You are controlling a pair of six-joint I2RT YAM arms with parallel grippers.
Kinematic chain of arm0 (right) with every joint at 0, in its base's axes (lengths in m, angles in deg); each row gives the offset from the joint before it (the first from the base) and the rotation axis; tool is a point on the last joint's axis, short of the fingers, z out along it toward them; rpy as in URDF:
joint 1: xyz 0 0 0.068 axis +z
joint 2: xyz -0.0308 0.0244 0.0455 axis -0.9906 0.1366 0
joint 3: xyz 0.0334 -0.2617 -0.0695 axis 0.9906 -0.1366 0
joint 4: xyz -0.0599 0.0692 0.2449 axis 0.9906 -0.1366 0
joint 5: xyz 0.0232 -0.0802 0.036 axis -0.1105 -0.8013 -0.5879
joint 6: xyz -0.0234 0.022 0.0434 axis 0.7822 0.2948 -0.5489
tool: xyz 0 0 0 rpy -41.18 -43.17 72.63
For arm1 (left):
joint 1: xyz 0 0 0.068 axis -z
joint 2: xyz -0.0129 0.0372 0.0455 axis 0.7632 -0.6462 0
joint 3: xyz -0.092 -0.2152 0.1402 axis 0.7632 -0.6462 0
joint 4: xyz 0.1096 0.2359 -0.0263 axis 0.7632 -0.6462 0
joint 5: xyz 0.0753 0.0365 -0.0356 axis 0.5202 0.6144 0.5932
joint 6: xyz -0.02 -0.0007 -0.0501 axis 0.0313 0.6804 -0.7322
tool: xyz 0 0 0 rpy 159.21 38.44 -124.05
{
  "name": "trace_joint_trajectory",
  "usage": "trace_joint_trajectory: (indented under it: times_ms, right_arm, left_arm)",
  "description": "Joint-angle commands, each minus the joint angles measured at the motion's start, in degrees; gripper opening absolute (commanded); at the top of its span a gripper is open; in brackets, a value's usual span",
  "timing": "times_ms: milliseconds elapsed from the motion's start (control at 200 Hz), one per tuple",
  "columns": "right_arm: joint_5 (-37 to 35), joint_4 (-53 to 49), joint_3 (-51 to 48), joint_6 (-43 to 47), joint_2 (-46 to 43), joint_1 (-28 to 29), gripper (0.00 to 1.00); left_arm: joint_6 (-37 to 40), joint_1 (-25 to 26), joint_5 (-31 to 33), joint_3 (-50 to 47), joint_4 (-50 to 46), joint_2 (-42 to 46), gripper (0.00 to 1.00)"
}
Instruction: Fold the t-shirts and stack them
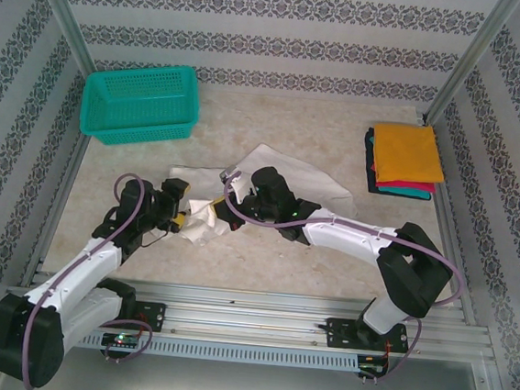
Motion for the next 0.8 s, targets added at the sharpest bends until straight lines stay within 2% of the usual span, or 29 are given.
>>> trace_joint_trajectory:
  times_ms: [0, 165, 350, 420, 435, 505, 520, 594, 659, 699, 794]
  right_arm:
    - [2.47, 1.96, 1.5, 0.76, -1.1, -0.11, 0.0]
    - [2.67, 1.82, 1.03, 0.81, -1.56, -0.13, 0.0]
    - [2.66, 1.65, 0.32, 0.79, -2.09, -0.1, 0.0]
    - [3.0, 1.62, 0.21, 0.75, -2.18, -0.08, 0.0]
    - [3.09, 1.54, 0.14, 0.75, -2.28, -0.12, 0.0]
    - [2.81, 1.4, 0.02, 0.67, -2.66, -0.08, 0.0]
    - [2.63, 1.28, -0.05, 0.62, -2.81, -0.08, 0.04]
    - [0.35, 0.92, -0.94, 0.71, -4.38, -0.15, 0.36]
    - [-3.23, 1.13, -2.64, 0.12, -6.66, -0.57, 0.58]
    - [-5.86, 1.37, -4.17, -0.57, -8.18, -1.22, 0.68]
    - [-12.82, 0.74, -7.82, -3.37, -11.95, -3.71, 0.77]
  left_arm:
    - [-5.22, 0.74, -0.98, -1.16, 6.61, -1.91, 0.75]
    - [-4.33, 0.73, -0.43, -0.9, 7.41, -4.89, 0.61]
    - [-1.42, 0.76, 1.27, 0.06, 4.02, -5.03, 0.39]
    - [-1.11, 0.72, 1.32, -0.11, 3.89, -5.12, 0.27]
    - [-1.02, 0.73, 1.28, -0.11, 3.96, -5.12, 0.21]
    - [-0.44, 0.68, 1.25, -0.21, 4.27, -5.15, 0.03]
    - [-0.21, 0.65, 1.29, -0.2, 4.26, -5.13, 0.0]
    - [1.35, 0.58, 1.73, 0.32, 3.53, -5.02, 0.0]
    - [3.71, 0.35, 1.8, 1.3, 2.25, -4.97, 0.0]
    - [5.97, 0.07, 1.8, 2.05, 1.22, -5.05, 0.0]
    - [12.56, -0.61, 1.86, 4.95, -2.83, -5.6, 0.0]
